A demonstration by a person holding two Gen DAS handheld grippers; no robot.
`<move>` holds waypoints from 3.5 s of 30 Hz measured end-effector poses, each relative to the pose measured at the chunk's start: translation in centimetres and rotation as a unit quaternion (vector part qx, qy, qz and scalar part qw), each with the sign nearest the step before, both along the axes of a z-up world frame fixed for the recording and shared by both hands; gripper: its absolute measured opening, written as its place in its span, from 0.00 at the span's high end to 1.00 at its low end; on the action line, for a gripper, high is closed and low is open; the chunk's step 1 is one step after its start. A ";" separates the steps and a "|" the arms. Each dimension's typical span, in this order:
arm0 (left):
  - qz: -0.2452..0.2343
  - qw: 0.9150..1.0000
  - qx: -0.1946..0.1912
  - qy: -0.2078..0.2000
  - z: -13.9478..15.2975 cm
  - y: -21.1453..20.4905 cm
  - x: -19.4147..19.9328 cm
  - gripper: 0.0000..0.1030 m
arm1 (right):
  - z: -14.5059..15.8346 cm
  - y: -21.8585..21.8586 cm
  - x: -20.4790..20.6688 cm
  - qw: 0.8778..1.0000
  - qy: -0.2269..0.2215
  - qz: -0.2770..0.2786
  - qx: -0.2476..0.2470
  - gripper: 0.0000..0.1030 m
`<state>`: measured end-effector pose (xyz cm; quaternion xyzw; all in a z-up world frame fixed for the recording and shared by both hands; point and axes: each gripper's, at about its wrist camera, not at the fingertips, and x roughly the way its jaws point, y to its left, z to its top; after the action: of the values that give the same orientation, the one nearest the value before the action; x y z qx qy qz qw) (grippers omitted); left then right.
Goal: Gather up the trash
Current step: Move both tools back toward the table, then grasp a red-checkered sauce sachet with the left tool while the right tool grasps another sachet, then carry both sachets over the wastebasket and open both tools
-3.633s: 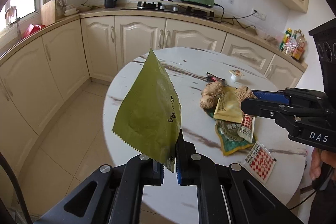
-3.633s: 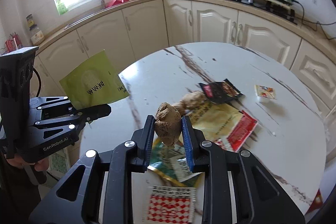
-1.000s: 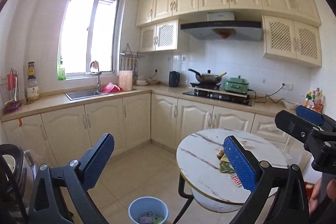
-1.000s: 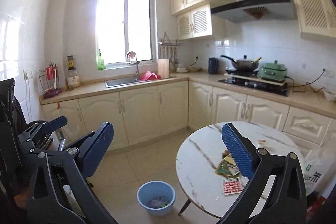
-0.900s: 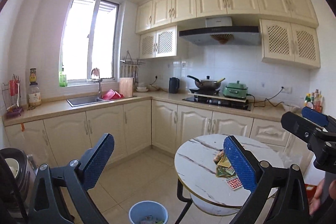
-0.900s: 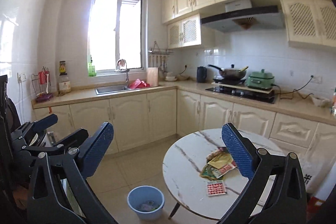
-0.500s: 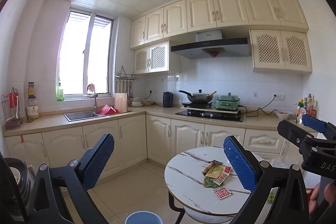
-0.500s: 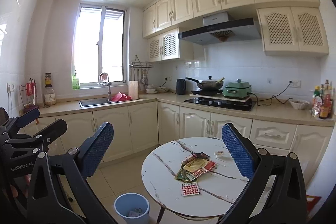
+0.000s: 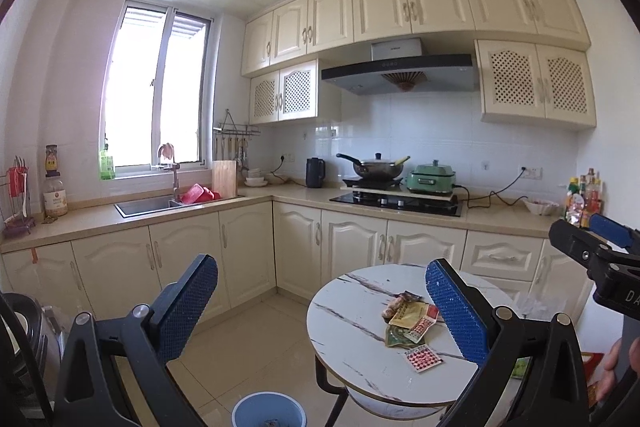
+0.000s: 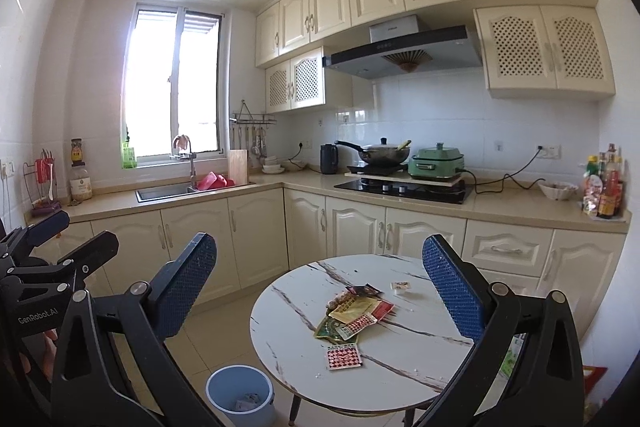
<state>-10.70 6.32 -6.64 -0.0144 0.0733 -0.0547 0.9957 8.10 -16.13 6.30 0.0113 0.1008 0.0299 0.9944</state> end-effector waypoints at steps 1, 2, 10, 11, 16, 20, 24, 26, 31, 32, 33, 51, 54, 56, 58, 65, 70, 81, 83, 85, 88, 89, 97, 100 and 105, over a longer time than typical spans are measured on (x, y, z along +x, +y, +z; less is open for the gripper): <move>0.000 1.000 0.002 0.011 -0.2 -0.1 1.0 0.01 | -0.4 -0.6 0.5 1.000 0.006 -0.004 0.002 0.00; -0.001 1.000 0.003 0.022 -0.5 -0.2 2.1 0.01 | -1.0 -1.1 1.1 1.000 0.013 -0.008 0.006 0.00; -0.018 0.993 0.015 0.119 -2.0 -2.7 11.8 0.01 | -10.1 -4.6 8.9 0.989 0.144 -0.017 0.019 0.00; -0.021 0.991 0.018 0.133 -2.3 -3.0 13.1 0.01 | -12.0 -5.0 10.4 0.984 0.175 -0.015 0.019 0.00; -0.035 0.980 0.030 0.193 -3.1 -4.6 19.3 0.01 | -20.9 -5.0 16.5 0.954 0.300 0.017 0.010 0.00; -0.045 0.972 0.035 0.226 -3.5 -5.1 23.8 0.01 | -25.9 -4.2 20.2 0.934 0.355 0.035 -0.003 0.00; -0.040 0.967 0.038 0.247 -3.2 -4.9 28.3 0.01 | -27.7 -3.9 22.5 0.927 0.372 0.041 -0.018 0.00; -0.041 0.966 0.035 0.254 -3.0 -4.9 30.3 0.01 | -28.1 -3.9 23.5 0.924 0.379 0.046 -0.022 0.00; -0.039 0.962 0.033 0.270 -3.2 -5.1 34.2 0.01 | -28.9 -3.6 24.6 0.920 0.386 0.052 -0.049 0.09; -0.039 0.961 0.036 0.272 -3.1 -5.4 35.0 0.01 | -28.9 -3.6 24.5 0.920 0.383 0.057 -0.051 0.11; -0.038 0.961 0.037 0.273 -3.0 -5.7 35.8 0.01 | -28.8 -3.7 24.5 0.920 0.382 0.062 -0.054 0.11; -0.188 0.929 0.114 0.296 -8.0 -17.3 44.5 0.01 | -26.6 -13.5 24.4 0.938 0.344 0.051 -0.004 0.91; -0.204 0.920 0.127 0.311 -9.4 -19.6 47.2 0.01 | -26.3 -15.0 24.7 0.940 0.339 0.038 0.003 0.91; -0.201 0.917 0.137 0.317 -10.3 -20.7 48.8 0.02 | -26.2 -15.8 25.0 0.941 0.337 0.033 0.011 0.91; -0.200 0.915 0.137 0.323 -10.9 -22.1 50.8 0.04 | -26.4 -16.2 25.4 0.940 0.339 0.033 0.014 0.91; -0.191 0.905 0.158 0.345 -13.2 -24.7 53.8 0.37 | -26.7 -16.8 26.3 0.941 0.334 0.036 0.025 0.90; -0.230 0.902 0.166 0.326 -13.2 -25.5 52.9 0.77 | -27.0 -16.9 26.4 0.942 0.333 0.038 0.029 0.90; -0.250 0.907 0.104 0.324 -12.3 -23.3 51.8 0.92 | -26.3 -16.2 25.5 0.944 0.326 0.035 0.027 0.91; -0.253 0.909 0.096 0.317 -11.8 -22.6 51.1 0.92 | -26.0 -15.9 25.3 0.945 0.324 0.036 0.027 0.92; -0.257 0.910 0.093 0.313 -11.2 -21.8 50.5 0.92 | -25.5 -15.4 25.0 0.946 0.320 0.040 0.027 0.93; -0.255 0.914 0.082 0.305 -10.5 -20.1 49.2 0.92 | -24.5 -14.3 24.7 0.948 0.314 0.047 0.024 0.93; -0.252 0.916 0.078 0.302 -10.0 -19.4 49.0 0.92 | -24.1 -13.8 24.6 0.949 0.310 0.051 0.023 0.93; -0.224 0.931 0.044 0.283 -6.9 -9.6 44.3 0.92 | -21.7 -7.2 24.2 0.952 0.292 0.096 0.006 0.93; -0.202 0.939 0.033 0.276 -6.2 -4.7 42.5 0.92 | -21.2 -2.9 24.4 0.949 0.286 0.130 -0.002 0.93; -0.148 0.951 0.014 0.272 -5.8 4.3 39.6 0.92 | -20.7 6.5 25.2 0.939 0.276 0.203 -0.015 0.93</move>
<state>28.92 10.66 -12.48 -0.0035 0.3434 -0.1947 0.9188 33.34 -9.59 -14.38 -0.0165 0.3714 0.2257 0.9005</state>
